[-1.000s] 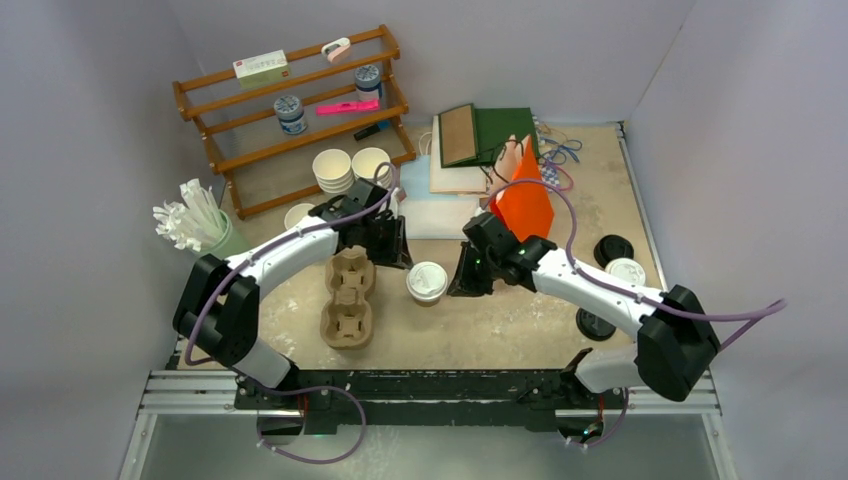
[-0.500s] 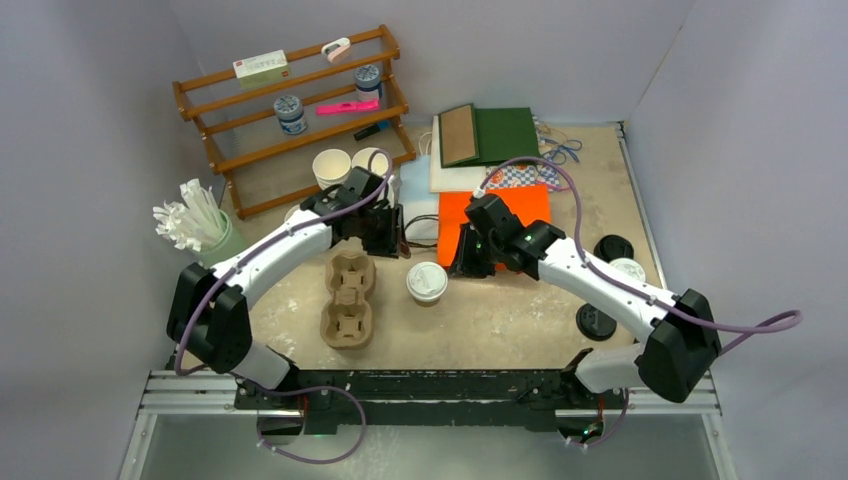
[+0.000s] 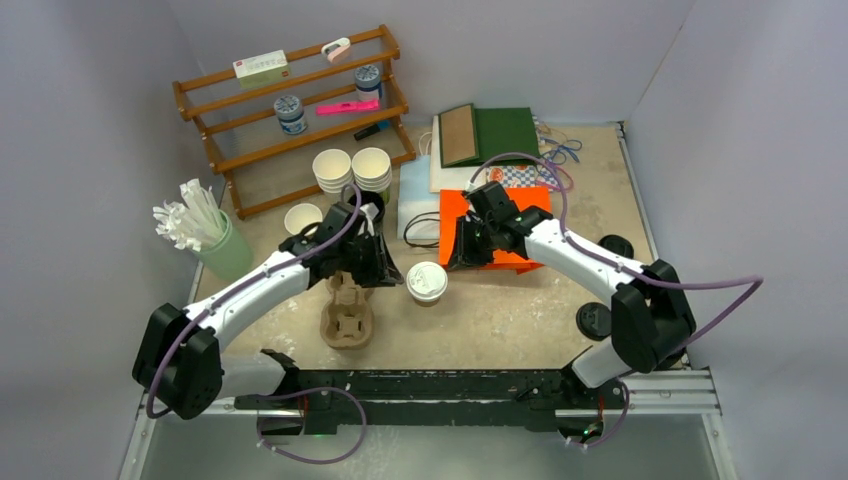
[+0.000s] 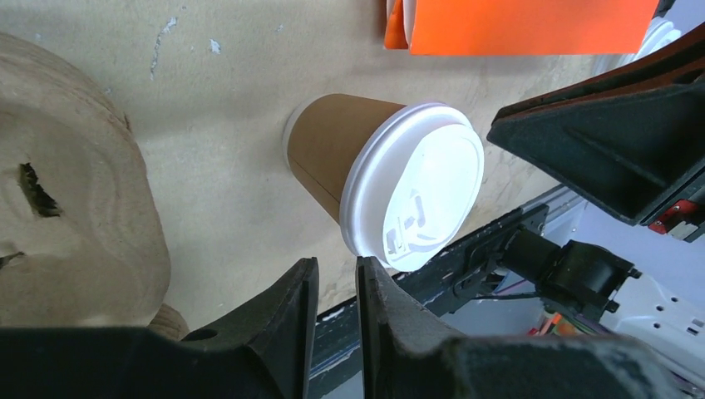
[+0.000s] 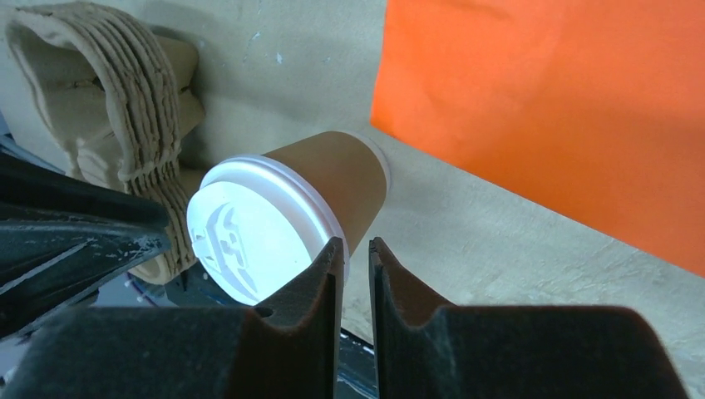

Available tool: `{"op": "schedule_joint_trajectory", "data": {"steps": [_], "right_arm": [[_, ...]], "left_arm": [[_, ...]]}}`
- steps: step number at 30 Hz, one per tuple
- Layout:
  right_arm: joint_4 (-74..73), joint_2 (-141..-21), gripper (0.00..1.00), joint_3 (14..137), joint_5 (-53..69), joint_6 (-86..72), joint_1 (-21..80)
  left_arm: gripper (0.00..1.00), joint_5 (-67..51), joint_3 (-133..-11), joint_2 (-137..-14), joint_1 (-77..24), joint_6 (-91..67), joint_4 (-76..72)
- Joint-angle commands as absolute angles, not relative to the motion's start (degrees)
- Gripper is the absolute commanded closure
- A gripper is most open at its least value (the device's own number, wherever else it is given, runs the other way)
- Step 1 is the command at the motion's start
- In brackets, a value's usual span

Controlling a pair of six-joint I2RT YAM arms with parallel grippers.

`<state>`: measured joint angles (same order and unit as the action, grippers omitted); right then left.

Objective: Pack the takeout coffee
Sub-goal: Adjust the cup lid on the coffee cup.

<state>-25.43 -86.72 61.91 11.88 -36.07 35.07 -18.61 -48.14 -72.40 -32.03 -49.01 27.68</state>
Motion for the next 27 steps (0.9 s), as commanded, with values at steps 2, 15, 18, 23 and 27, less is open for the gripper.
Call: {"op": "schedule_joint_trajectory", "data": {"steps": [2,15,18,23,27], "right_arm": [[-23.1,-87.3,0.81,63.5,16.9,-32.4,34.7],[-22.3,-87.0,0.89,60.2,19.2,-32.5,34.6],[-22.4,-87.0,0.90,60.0,19.0,-32.7,34.6],[-22.2,-87.3,0.92,59.6,19.1,-32.7,34.6],[-22.2,-87.5,0.93,59.2,19.2,-32.6,34.6]], "left_arm": [[0.75,-21.2,-46.3,-72.5,-32.3,-53.2,20.4],[0.79,-22.1,-45.5,-74.7,-32.3,-53.4,18.5],[0.80,-21.6,-45.8,-74.5,-32.3,-53.1,19.5],[0.84,-21.0,-46.1,-73.5,-32.3,-52.9,20.9],[0.87,-20.6,-45.6,-72.9,-32.3,-53.1,21.7]]}}
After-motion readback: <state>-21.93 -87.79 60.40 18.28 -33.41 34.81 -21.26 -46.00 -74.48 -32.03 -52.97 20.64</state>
